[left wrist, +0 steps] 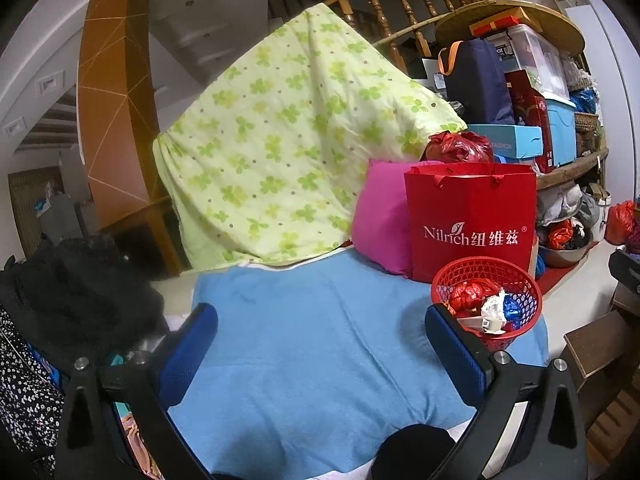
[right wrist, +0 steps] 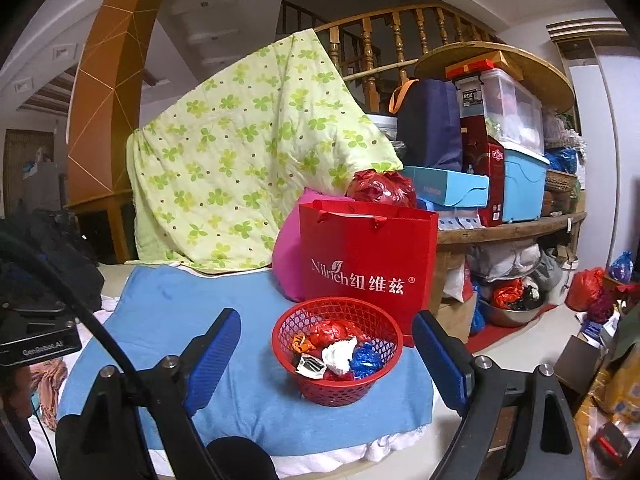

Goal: Collect trash

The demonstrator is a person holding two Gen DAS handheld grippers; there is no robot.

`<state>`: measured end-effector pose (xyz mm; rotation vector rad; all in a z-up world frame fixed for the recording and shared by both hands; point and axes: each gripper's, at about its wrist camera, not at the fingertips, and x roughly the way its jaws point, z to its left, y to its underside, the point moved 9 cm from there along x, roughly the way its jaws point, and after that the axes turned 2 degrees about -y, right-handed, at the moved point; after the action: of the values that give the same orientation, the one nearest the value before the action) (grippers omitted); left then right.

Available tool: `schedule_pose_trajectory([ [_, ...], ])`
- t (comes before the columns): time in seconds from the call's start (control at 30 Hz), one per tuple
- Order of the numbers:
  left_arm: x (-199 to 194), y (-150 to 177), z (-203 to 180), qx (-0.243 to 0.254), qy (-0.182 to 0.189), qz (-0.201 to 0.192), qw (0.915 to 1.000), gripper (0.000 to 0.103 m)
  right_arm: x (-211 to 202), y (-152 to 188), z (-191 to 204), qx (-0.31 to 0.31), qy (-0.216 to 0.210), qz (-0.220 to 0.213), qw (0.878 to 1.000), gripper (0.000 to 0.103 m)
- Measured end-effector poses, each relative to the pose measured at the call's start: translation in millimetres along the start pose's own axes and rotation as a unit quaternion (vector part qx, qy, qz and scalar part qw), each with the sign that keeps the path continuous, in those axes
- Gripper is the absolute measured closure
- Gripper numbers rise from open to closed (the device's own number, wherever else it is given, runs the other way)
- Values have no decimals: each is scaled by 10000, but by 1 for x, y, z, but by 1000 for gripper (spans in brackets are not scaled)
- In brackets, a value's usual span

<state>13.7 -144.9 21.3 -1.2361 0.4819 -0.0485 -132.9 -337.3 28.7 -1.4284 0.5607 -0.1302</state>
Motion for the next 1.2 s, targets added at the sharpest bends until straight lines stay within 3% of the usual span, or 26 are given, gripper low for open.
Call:
schedule_pose_trajectory([
  [1.2, -10, 6, 22, -261, -86, 106, 9996, 0, -2, -1, 19, 123, -169, -81, 9997, 13],
])
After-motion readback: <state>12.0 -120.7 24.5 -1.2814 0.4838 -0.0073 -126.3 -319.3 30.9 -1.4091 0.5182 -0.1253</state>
